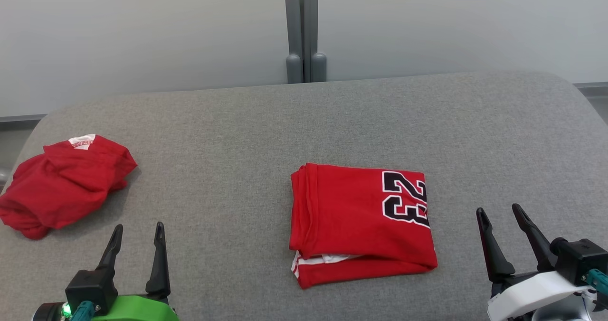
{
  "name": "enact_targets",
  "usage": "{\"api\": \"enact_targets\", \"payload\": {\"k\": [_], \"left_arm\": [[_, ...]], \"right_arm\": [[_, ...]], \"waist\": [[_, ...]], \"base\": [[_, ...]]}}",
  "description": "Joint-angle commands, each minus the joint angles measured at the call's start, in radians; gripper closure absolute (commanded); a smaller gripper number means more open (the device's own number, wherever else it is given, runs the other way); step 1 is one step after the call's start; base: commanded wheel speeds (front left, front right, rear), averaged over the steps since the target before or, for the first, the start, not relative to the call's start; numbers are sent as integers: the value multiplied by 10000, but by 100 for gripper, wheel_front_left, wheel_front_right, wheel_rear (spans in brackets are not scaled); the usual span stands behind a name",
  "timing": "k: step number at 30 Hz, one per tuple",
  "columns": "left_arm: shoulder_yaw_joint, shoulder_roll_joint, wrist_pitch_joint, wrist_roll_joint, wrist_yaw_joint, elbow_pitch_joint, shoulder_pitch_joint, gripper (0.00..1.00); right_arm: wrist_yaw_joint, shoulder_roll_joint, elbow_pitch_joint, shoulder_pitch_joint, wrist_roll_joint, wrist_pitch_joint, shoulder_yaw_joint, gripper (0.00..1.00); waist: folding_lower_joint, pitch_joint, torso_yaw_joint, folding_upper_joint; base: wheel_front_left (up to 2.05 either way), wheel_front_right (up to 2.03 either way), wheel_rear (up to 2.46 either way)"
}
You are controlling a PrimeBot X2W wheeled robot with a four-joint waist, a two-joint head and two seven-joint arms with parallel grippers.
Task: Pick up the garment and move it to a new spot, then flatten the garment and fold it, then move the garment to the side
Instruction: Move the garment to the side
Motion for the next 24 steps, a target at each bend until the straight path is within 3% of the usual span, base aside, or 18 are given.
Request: {"api": "enact_targets", "payload": {"k": [1, 24], "left_arm": [[-15, 61, -2, -16, 54, -45, 101, 0], [-124, 167, -176, -83, 235, 122, 74, 0]], "right_arm": [[-10, -14, 5, 86, -6, 11, -30, 0], [-10, -204, 415, -438, 25, -27, 18, 0]], "waist": [[0, -3, 0, 0], [0, 29, 41, 0]], "base": [[0, 0, 0], [0, 0, 0]]}}
